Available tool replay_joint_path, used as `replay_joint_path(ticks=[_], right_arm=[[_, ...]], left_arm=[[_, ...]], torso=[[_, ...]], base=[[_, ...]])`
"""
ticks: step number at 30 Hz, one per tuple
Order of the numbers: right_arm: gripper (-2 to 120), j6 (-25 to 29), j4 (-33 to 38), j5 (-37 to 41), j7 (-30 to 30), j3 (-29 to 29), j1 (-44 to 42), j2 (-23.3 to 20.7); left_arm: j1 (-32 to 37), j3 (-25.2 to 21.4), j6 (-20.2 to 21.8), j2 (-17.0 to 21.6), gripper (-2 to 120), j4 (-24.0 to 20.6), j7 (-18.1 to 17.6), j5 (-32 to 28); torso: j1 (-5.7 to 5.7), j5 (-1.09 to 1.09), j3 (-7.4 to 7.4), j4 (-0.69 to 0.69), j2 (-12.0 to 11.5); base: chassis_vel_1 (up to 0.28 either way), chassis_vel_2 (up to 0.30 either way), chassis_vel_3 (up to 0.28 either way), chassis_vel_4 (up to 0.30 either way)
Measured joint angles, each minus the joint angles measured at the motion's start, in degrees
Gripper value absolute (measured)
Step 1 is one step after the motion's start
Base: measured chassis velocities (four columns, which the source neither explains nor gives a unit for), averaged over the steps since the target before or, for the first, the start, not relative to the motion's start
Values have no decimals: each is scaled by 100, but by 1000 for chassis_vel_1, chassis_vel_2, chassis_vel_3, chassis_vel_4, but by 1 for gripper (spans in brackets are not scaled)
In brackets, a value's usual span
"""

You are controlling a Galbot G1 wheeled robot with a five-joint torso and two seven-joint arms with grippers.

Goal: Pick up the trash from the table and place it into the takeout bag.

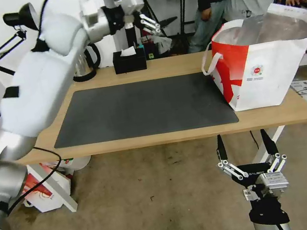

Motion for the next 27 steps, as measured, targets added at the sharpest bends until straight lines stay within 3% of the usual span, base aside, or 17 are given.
replay_joint_path(ticks=[1,4,6,8,13,14,18,21,27], right_arm=[[100,0,0,0,0,0,0,0],[100,0,0,0,0,0,0,0],[100,0,0,0,0,0,0,0],[100,0,0,1,0,0,-1,-1],[100,0,0,1,0,0,0,0],[100,0,0,0,0,0,0,0],[100,0,0,0,0,0,0,0],[100,0,0,0,0,0,-1,0],[100,0,0,0,0,0,0,-1]], left_arm=[[0,0,0,0,100,0,0,0],[635,-474,36,364,100,-442,-593,-179],[816,-599,40,447,100,-555,-734,-226],[1400,-1066,50,740,100,-941,-1156,-341],[2135,-1669,44,1020,100,-1427,-1587,-467],[2583,-2024,37,1123,100,-1689,-1803,-533],[3311,-2567,8,1231,100,-2111,-2143,-582],[4350,-3293,-65,1227,100,-2666,-2634,-661],[5153,-3898,-78,1094,100,-3009,-2753,-673]], torso=[[0,0,0,0,0],[0,-2,0,2,0],[0,-2,0,3,0],[0,-2,0,3,0],[-1,-1,-1,2,1],[-1,0,-1,1,0],[0,0,-1,2,0],[0,0,-1,2,1],[-1,-1,0,1,1]], base=[[0,0,0,0],[0,0,0,0],[0,0,0,0],[0,0,0,0],[0,0,0,0],[0,0,0,0],[0,0,0,0],[0,0,0,0],[0,0,0,0]])
